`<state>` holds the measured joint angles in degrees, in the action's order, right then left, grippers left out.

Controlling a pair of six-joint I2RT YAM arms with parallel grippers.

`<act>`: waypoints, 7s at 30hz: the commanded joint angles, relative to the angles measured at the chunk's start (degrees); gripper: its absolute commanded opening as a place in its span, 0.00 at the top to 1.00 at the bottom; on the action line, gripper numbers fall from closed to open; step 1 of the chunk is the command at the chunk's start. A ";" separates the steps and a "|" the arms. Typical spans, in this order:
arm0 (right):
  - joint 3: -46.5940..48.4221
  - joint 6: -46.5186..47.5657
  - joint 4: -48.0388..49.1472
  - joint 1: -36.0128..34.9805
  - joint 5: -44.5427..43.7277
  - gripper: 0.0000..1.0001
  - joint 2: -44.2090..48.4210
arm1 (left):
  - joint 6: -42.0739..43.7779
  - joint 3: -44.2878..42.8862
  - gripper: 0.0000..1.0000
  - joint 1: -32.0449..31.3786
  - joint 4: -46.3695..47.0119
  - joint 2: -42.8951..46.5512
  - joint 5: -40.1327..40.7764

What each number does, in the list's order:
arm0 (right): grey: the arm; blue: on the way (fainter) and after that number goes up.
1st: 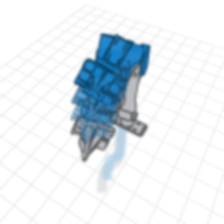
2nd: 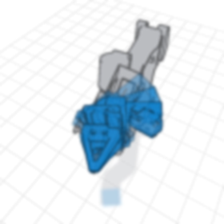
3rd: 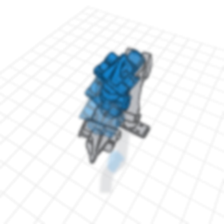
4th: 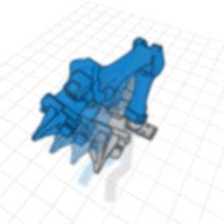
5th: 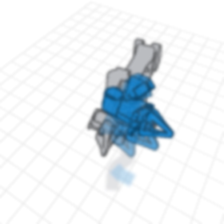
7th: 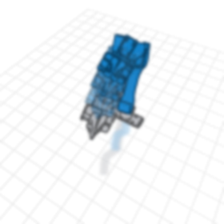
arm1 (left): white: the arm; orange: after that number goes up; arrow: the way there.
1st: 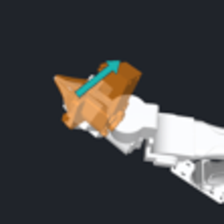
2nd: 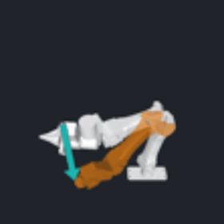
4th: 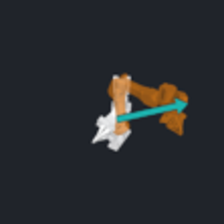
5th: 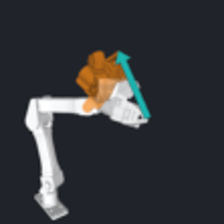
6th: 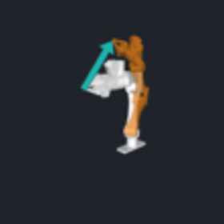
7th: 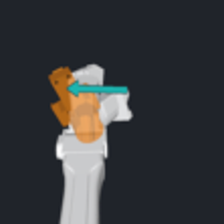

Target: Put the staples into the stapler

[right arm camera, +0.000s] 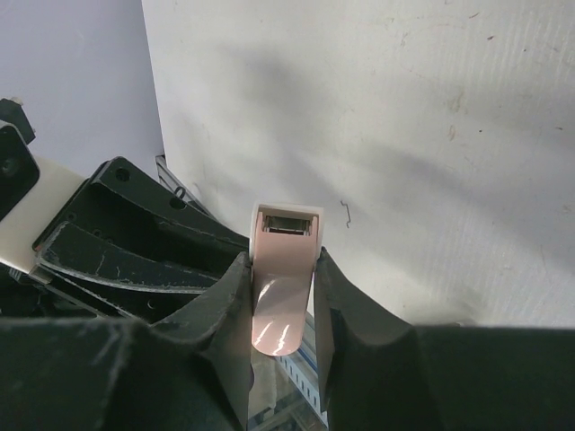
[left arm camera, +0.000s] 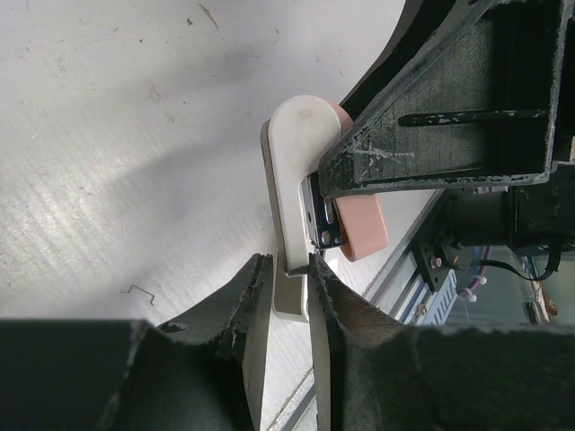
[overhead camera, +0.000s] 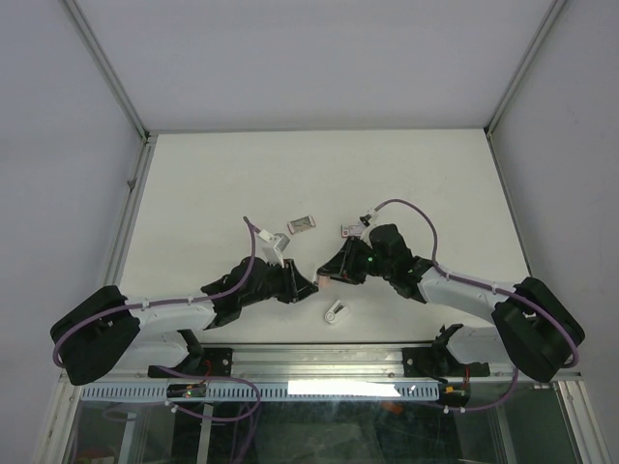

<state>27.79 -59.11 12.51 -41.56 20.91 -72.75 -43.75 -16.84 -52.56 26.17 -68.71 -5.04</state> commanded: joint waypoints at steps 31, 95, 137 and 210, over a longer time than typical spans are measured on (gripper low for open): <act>4.50 5.00 -1.67 -0.28 -0.28 0.67 0.63 | -0.80 -5.03 1.00 -1.06 2.57 -4.46 2.04; 16.77 39.05 -26.17 -28.59 -55.55 0.46 -2.67 | -13.57 -3.37 1.00 1.49 -6.75 -6.51 -4.72; 10.03 37.54 -18.05 -3.92 -20.74 0.47 6.61 | -10.76 -0.38 1.00 3.35 -3.31 -3.44 -10.34; 21.31 27.54 -13.05 10.03 -0.48 0.96 -15.77 | -1.05 -1.58 0.13 16.41 -23.93 18.24 -4.50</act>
<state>44.86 -31.24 -2.66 -31.83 21.82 -86.00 -46.44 -15.62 -36.64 2.00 -49.82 -10.48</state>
